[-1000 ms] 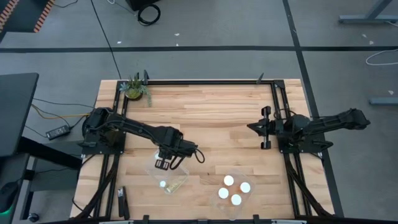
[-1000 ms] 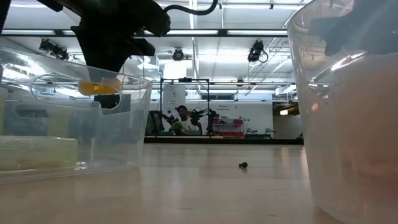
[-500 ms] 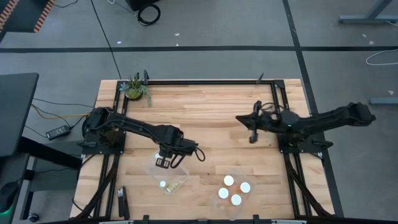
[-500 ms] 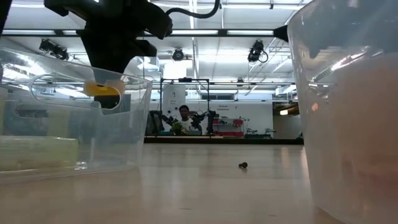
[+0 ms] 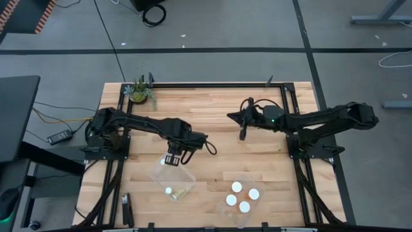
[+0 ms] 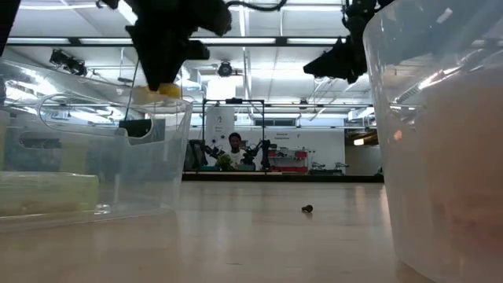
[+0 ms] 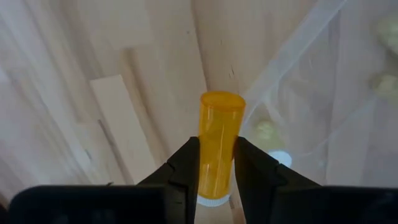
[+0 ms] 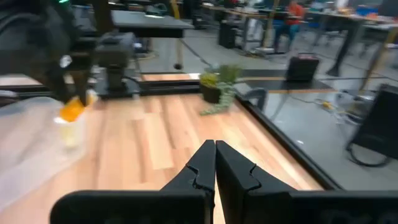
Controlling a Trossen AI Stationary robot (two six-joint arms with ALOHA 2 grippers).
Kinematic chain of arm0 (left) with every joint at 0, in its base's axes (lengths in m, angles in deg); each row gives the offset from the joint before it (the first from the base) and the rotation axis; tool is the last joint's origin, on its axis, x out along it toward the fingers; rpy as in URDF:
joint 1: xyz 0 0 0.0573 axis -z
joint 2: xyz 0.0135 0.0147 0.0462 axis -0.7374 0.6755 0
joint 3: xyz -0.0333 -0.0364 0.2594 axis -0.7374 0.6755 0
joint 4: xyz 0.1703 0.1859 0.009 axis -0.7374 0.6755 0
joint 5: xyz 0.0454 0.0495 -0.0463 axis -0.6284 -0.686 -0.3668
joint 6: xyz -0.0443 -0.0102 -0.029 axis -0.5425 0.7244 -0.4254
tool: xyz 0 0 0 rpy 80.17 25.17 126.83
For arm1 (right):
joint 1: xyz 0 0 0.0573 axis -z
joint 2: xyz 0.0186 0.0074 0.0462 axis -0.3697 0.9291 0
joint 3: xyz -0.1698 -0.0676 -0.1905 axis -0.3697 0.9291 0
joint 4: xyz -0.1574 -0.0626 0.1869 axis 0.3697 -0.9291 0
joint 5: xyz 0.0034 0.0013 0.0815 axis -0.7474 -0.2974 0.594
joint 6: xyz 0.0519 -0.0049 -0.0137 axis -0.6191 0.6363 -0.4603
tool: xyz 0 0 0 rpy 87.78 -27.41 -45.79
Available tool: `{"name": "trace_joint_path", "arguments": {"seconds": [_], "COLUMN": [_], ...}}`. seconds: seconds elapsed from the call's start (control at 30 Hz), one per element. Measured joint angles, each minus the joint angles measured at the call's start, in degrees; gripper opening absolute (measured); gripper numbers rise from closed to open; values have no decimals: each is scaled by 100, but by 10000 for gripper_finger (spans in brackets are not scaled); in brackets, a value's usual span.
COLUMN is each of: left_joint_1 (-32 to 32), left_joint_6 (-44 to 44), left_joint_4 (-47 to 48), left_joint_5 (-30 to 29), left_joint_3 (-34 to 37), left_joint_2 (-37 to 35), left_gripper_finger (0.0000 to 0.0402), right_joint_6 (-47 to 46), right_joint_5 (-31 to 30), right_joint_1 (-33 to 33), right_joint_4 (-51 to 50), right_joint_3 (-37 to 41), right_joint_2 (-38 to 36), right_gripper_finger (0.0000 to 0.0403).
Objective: Pick and place medicine bottles into bin by pill shape (circle, oval)
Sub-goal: Put the small orange pill bottle into the left transparent bin
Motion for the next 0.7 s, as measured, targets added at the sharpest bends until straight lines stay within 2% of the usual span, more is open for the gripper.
{"name": "trace_joint_path", "arguments": {"seconds": [0.1,0.37,0.47,0.7], "left_joint_1": [-81,-385,-481,-608], "left_joint_6": [86,220,225,215], "left_joint_4": [81,-97,-336,-865], "left_joint_5": [-2,-18,-17,-18], "left_joint_3": [-394,-1275,-1434,-1447], "left_joint_2": [0,-2,-2,-2], "left_gripper_finger": [92,86,89,86], "right_joint_6": [-86,-147,-70,90], "right_joint_5": [187,201,201,201], "right_joint_1": [8,-222,-422,-734], "right_joint_4": [-76,-505,-241,450], "right_joint_3": [-73,-73,-71,-71], "right_joint_2": [51,83,107,230], "right_gripper_finger": [19,27,54,150]}}
